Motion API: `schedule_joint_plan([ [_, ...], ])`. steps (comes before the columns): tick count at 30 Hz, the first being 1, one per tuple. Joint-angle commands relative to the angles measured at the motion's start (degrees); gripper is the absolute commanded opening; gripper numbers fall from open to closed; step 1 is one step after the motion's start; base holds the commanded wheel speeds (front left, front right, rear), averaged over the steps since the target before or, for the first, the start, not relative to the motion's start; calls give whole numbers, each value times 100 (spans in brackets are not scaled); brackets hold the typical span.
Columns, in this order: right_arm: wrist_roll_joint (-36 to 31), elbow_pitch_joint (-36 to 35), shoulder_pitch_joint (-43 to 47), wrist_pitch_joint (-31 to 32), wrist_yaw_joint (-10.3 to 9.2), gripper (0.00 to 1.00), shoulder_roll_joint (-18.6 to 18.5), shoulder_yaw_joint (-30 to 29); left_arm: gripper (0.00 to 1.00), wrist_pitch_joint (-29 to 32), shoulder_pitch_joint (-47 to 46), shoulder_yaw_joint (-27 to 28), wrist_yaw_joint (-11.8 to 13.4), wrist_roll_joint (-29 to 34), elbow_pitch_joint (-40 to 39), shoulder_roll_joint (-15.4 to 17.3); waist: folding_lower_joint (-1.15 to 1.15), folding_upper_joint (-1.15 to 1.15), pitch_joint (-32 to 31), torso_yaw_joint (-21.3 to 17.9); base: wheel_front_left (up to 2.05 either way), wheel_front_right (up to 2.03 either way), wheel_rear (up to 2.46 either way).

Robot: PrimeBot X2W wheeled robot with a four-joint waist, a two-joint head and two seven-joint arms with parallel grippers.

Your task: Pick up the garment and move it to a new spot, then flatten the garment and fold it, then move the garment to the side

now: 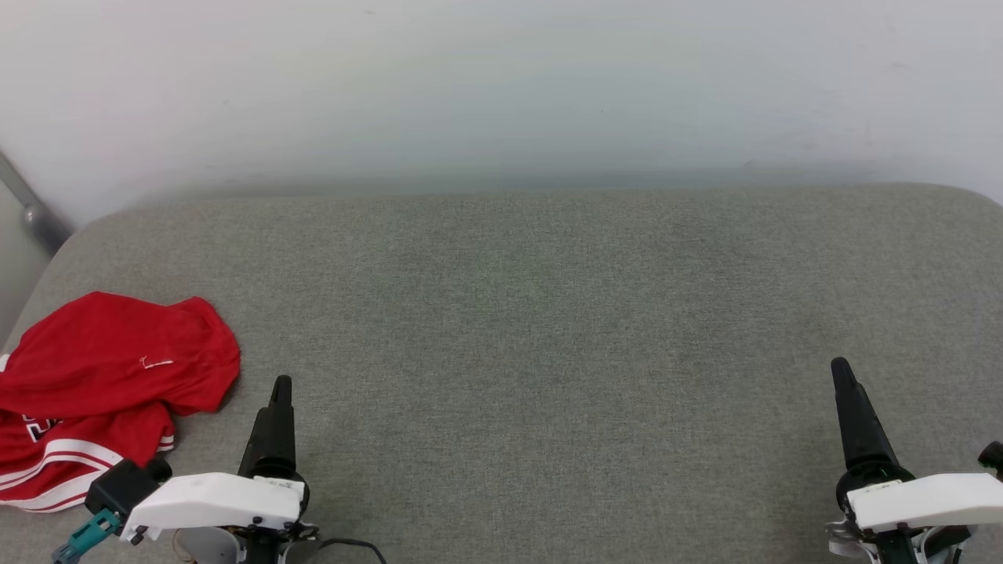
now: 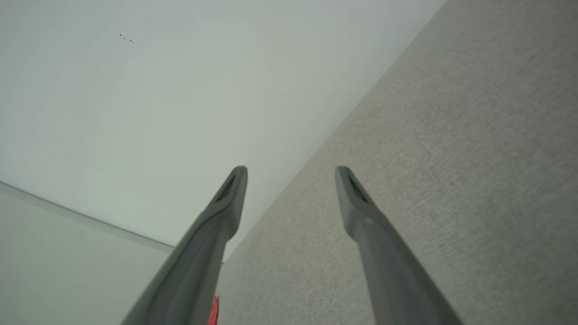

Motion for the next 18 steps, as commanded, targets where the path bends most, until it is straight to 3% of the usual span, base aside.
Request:
schedule_joint_plan([
  [1, -309, -165, -16, -63, 0, 100, -10, 28, 100, -66, -9, -40, 38, 262, -135, 12, 0, 0, 1, 1, 0, 0, 0],
  [18, -2241, -532, 205, -382, 0, 100, -7, 239, 100, -381, 62, -540, 507, 2060, -234, 193, 0, 0, 19, 9, 0, 0, 0],
])
